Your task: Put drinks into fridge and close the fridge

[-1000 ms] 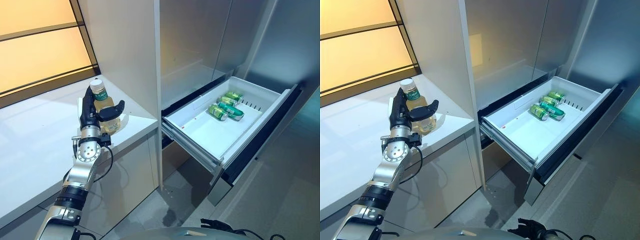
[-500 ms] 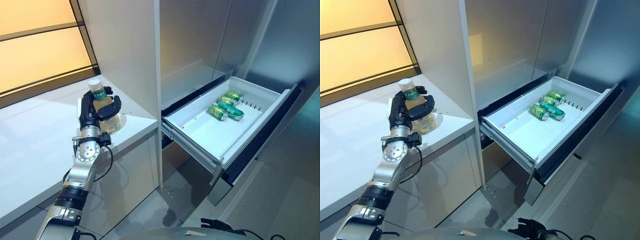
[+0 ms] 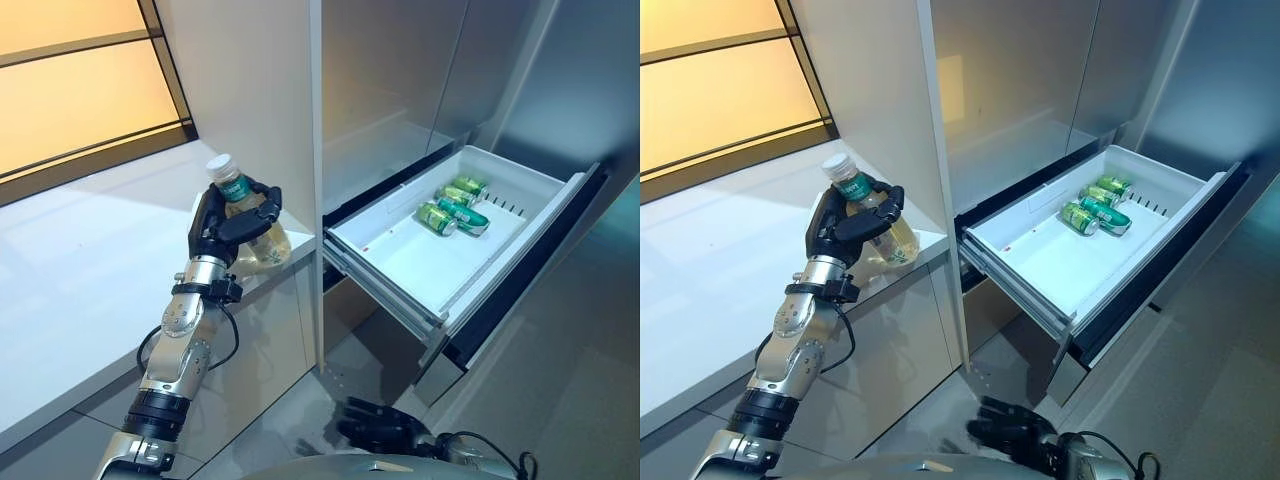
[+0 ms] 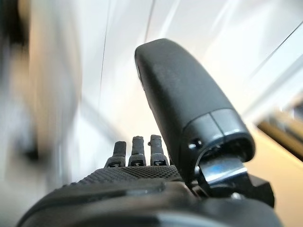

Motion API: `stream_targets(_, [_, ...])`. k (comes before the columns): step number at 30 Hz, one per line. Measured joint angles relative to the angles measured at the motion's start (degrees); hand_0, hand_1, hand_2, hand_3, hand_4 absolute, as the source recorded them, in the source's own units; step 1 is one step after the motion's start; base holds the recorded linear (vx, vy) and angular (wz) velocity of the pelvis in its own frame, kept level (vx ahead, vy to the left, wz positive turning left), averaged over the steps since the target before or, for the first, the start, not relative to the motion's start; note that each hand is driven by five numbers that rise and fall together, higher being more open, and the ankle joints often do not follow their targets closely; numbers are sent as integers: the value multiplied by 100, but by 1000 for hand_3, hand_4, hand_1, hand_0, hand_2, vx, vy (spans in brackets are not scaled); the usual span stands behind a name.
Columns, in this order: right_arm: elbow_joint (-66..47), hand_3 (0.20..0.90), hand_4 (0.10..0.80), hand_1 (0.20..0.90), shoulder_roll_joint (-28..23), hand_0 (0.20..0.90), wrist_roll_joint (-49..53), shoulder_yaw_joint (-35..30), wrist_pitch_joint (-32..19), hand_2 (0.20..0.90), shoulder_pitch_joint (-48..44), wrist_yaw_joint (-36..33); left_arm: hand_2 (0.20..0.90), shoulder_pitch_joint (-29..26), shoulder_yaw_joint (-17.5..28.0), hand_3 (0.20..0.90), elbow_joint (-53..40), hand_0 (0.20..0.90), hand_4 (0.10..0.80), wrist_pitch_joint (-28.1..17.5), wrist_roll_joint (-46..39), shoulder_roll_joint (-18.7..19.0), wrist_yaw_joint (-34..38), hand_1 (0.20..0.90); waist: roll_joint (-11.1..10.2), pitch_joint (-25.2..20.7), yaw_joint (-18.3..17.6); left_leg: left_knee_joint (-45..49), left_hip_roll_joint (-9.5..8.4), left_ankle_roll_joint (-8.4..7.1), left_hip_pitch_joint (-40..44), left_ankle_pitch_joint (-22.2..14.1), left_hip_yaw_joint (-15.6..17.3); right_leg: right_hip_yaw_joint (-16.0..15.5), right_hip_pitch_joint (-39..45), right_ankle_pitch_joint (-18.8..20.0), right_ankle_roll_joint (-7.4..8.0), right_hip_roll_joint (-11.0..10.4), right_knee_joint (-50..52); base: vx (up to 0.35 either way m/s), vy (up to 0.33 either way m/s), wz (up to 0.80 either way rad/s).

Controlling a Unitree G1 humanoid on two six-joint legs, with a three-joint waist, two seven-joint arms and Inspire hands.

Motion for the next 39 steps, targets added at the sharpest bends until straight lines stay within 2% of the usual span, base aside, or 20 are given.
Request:
stream_targets(2, [-502, 900, 800, 900, 77, 900, 117, 179, 29, 900, 54, 419, 300, 0, -48, 200, -134, 300, 100, 0, -180, 2, -265, 300, -3, 18, 6, 11, -2, 0, -6, 0, -15, -14, 1, 0, 1, -2, 0, -32, -21, 5])
stream_targets(3, [-965, 900, 800, 900, 103, 900, -11, 367, -259, 900, 40, 663, 300, 0, -85, 200, -258, 300, 100, 0, -302, 5, -465, 300, -13, 28, 7, 14, -7, 0, -12, 1, -26, -28, 2, -1, 1, -5, 1, -42, -25, 4])
stream_targets(5, [-1948, 900, 800, 900, -115, 900, -368, 413, -647, 900, 7, 668, 300, 2, -183, 200, -500, 300, 100, 0, -389, 34, -625, 300, -10, 35, 5, 1, -26, 9, -43, 6, -65, -61, -16, -9, 15, -21, 0, -34, -16, 10])
stream_targets(7, [-2674, 900, 800, 900, -437, 900, -417, 203, -925, 900, -166, 677, 300, 28, -233, 200, -765, 300, 100, -11, -539, 71, -837, 300, -31, 49, 5, -3, -37, 20, -60, 14, -79, -72, -28, -18, 29, -29, 0, -15, -1, 8])
stream_targets(12, [-3792, 900, 800, 900, -1157, 900, -393, -499, -905, 900, -779, 423, 300, 108, -230, 200, -1266, 300, 100, -178, -672, 380, -1377, 300, -58, 69, 9, 7, -39, 22, -63, 15, -61, -32, -42, -18, 30, -26, 1, -5, -1, -2])
stream_targets(15, [-4084, 900, 800, 900, -1492, 900, -262, -690, -903, 900, -1096, 276, 300, 104, -219, 200, -1436, 300, 100, -245, -745, 595, -1597, 300, -64, 73, 5, 16, -36, 22, -54, 15, -27, 13, -50, 0, 3, -22, 2, -33, -11, -8])
stream_targets(21, [-4691, 900, 800, 900, -1799, 900, -217, -900, -903, 900, -1309, -22, 300, 101, -213, 200, -1467, 300, 100, -240, -1038, 610, -1922, 300, -77, 92, -23, 17, -31, 20, -93, 13, 41, 65, -109, 0, 3, -23, 2, -5, -7, -4])
stream_targets(29, [-4900, 900, 800, 900, -2109, 900, -222, -1030, -784, 900, -1493, -284, 300, 38, -221, 200, -1468, 300, 100, -135, -1041, 748, -1875, 300, -120, 241, -76, 16, -19, 18, -90, 8, 78, 94, -122, -1, 9, -14, 2, -2, 0, -1])
stream_targets(35, [-4902, 900, 800, 900, -2148, 900, -287, -961, -646, 900, -1698, -348, 300, -68, -373, 200, -1468, 300, 100, 69, -893, 826, -1735, 300, -134, 257, -141, 16, -23, 20, -92, 7, 84, 115, -126, 3, 5, -17, 2, 0, 0, 0])
stream_targets(39, [-4906, 900, 800, 900, -2409, 900, -461, -757, -645, 900, -2075, -440, 300, -332, -718, 200, -1466, 300, 100, 257, -641, 1027, -1547, 300, -132, 258, -168, 17, -22, 16, -91, 4, 89, 124, -123, 3, 4, -15, 2, 0, 0, 0])
